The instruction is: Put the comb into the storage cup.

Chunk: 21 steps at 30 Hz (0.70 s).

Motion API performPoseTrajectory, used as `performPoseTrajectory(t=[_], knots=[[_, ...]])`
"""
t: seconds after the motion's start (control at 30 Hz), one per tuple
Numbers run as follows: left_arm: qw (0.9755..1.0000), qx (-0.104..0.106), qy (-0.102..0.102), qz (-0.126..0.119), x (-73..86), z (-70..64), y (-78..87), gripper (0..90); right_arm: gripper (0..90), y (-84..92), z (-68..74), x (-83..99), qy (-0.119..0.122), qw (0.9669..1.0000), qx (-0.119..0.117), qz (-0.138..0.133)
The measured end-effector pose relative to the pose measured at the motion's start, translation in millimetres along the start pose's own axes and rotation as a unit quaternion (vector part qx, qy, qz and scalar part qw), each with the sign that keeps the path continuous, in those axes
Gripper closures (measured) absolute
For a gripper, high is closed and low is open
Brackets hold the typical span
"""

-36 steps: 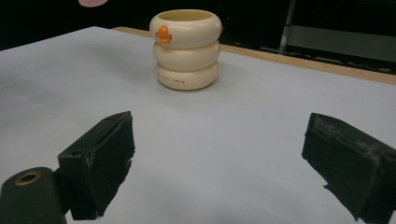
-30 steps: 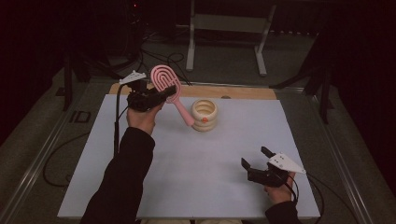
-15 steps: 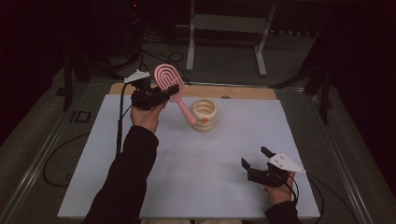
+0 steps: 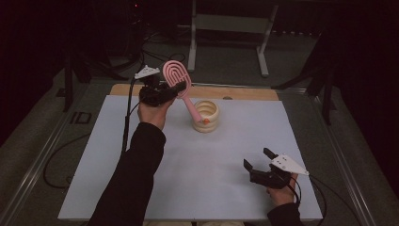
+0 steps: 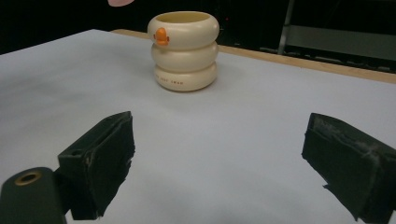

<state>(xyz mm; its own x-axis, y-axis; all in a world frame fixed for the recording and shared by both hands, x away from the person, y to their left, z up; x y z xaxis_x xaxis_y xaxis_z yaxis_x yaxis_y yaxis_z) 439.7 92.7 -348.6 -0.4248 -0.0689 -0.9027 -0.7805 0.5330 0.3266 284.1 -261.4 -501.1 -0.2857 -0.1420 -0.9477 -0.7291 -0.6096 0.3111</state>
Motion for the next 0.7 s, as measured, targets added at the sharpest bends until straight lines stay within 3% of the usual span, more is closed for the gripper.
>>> performPoseTrajectory(t=[0.3,0.37,0.7], knots=[[1.0000,-0.005,-0.004,-0.006,-6.0,-5.0,-7.8,64.1,9.2,-0.2,-0.5,0.1,-0.003,1.0000,-0.001,0.000],[0.9998,-0.015,-0.013,-0.005,-11.0,-7.8,-14.0,64.1,9.2,-0.2,-0.8,0.1,-0.003,1.0000,-0.002,-0.001],[0.9996,-0.023,-0.009,-0.012,-18.0,-12.1,-30.0,64.1,10.3,1.1,-2.1,0.2,-0.007,1.0000,-0.002,-0.004]])
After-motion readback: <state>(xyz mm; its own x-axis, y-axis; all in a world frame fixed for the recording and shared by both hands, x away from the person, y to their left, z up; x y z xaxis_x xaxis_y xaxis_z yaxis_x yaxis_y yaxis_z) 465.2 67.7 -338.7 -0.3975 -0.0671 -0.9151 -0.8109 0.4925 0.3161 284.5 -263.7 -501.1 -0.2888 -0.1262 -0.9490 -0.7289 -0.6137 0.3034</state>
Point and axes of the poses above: each handheld gripper's, and its own axes: y roughly backward along the jaws, x roughly out of its underside, z roughly to its left, the point moved 3 cm from there along -y, roughly forward along the jaws, and after that the axes turned 9 degrees about -x, right-handed, at the moved point
